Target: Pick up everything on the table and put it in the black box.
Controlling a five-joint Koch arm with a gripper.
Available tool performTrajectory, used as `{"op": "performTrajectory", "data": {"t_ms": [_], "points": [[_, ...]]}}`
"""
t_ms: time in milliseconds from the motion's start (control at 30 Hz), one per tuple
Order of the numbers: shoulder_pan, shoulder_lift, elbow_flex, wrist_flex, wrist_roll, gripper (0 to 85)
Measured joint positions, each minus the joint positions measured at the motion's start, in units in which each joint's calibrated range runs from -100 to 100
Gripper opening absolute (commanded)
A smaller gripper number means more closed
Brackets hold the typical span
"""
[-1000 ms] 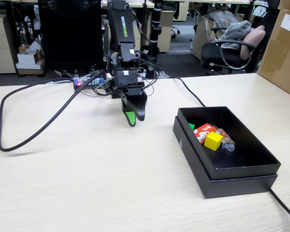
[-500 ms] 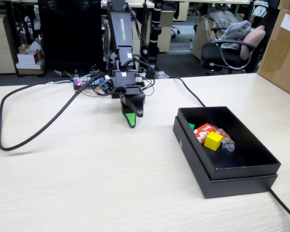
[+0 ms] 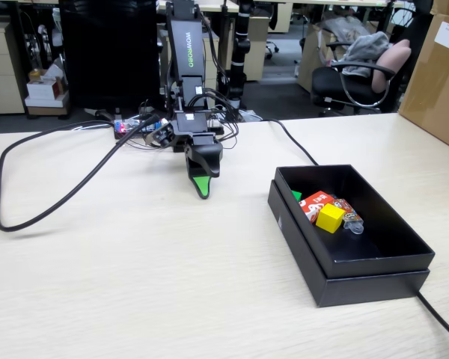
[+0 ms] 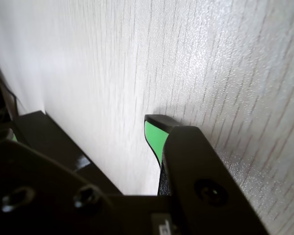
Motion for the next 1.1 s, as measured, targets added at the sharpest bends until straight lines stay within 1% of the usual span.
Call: {"op": "performTrajectory", "data": {"t_ms": [267, 467, 1100], "points": [[0.0, 1.0, -0.1, 1.0, 0.0, 49.2], [-0.1, 1.4, -2.1, 4.5, 0.0, 49.2], [-0.1, 1.5, -2.2, 4.8, 0.0, 49.2]]}}
